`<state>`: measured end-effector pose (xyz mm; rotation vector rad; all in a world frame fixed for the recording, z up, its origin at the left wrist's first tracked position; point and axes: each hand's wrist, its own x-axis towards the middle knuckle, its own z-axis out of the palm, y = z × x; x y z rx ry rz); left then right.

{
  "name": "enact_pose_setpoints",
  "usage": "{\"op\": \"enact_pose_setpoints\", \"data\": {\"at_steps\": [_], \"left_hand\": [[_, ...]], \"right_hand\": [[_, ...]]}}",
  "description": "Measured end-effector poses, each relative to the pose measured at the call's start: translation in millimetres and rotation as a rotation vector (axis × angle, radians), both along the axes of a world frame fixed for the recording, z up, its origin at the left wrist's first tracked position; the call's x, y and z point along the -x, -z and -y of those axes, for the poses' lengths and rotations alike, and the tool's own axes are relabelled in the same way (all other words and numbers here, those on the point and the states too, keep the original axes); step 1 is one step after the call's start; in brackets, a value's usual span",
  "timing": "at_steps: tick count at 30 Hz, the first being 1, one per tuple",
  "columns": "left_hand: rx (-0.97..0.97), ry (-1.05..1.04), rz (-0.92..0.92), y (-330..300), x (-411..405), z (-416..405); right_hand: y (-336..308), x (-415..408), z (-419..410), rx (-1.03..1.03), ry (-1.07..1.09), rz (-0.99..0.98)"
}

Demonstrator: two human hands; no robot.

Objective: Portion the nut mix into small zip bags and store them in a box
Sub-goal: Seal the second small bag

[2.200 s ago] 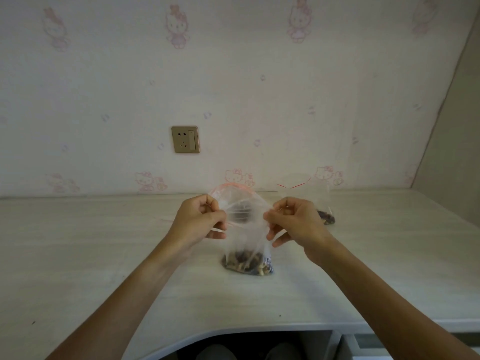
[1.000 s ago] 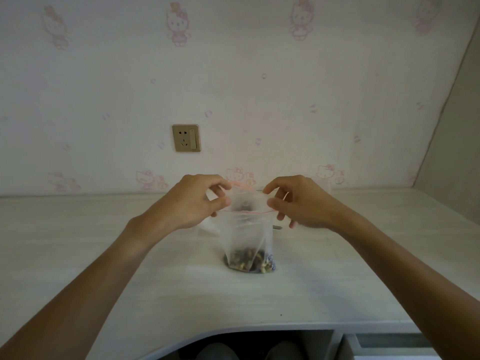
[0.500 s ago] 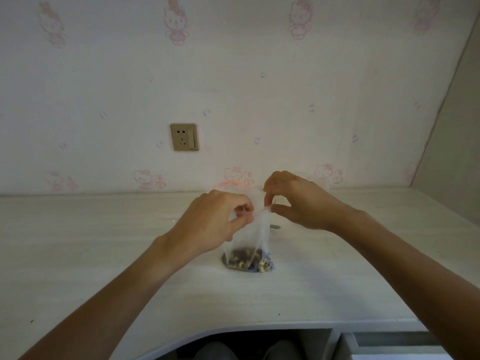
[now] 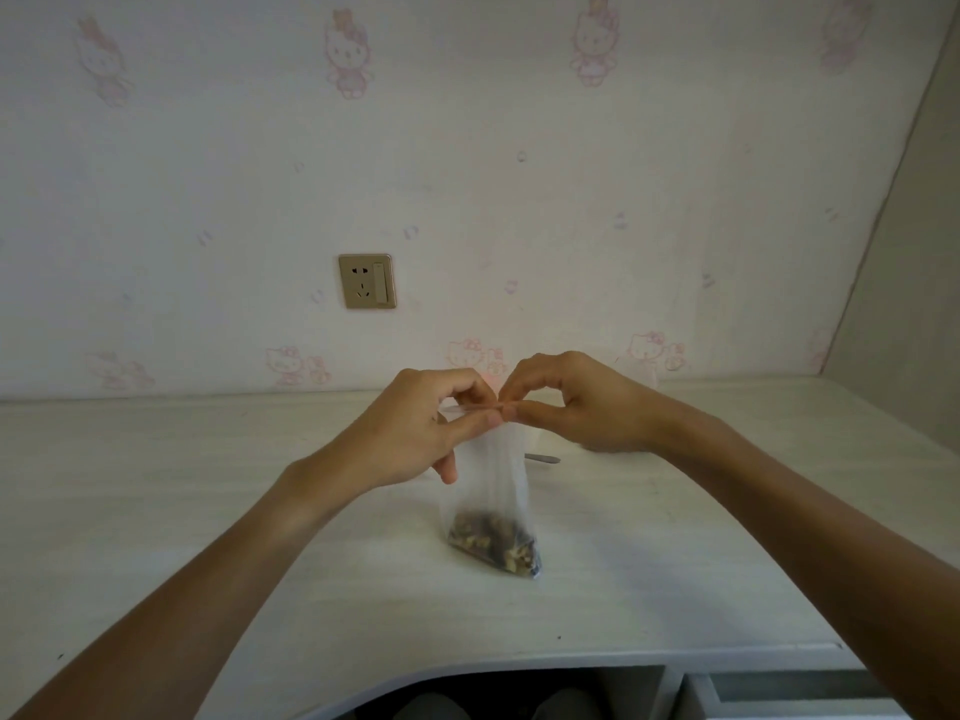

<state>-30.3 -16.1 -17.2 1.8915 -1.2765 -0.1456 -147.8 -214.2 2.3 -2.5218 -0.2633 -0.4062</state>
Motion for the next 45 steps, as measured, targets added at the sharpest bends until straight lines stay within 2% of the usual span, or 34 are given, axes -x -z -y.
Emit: {"op": "enact_pose_setpoints", "data": {"at_steps": [5, 11, 16, 19, 25, 27, 31, 35, 40, 45], "left_hand": [[0.020, 0.019, -0.115, -1.9, -5.4, -0.5], [-0.102, 0.086, -0.124, -6.7, -10.5, -3.8], [-0.232, -0.063, 0.150, -8.8, -27.1, -18.1], [-0.192, -0.051, 0.198, -12.6, -31.7, -24.9], [-0.100, 0.025, 0.402, -16.4, -22.1, -19.2], [-0.127, 0.015, 0.505, -18.0, -22.6, -21.0], [-0.234, -0.091, 0.729, -23.0, -30.4, -28.6], [-0.130, -0.082, 0.686, -20.9, -34.1, -27.5], [-0.052, -0.116, 0.525, -0.9, -38.9, -21.9], [-0.019, -0.124, 0.339, 15.6, -47.2, -24.0]], "right_hand": [[-0.8, 3.7, -0.9, -0.088, 0.013, -0.038], [-6.7, 5.7, -5.2, -0.182, -0.044, -0.100], [-25.7, 8.8, 0.2, 0.076, -0.004, -0.102], [-32.7, 9.8, 7.4, 0.227, 0.014, -0.090], [-21.6, 4.7, 3.7, 0.309, 0.030, -0.100], [-20.5, 4.8, 6.3, 0.377, 0.061, -0.104], [-27.1, 10.0, 15.6, 0.367, 0.088, -0.084], [-25.0, 10.3, 20.7, 0.375, 0.140, -0.029], [-7.5, 6.5, 23.0, 0.243, 0.183, -0.018], [19.0, 9.2, 18.1, -0.040, 0.232, 0.063]]}}
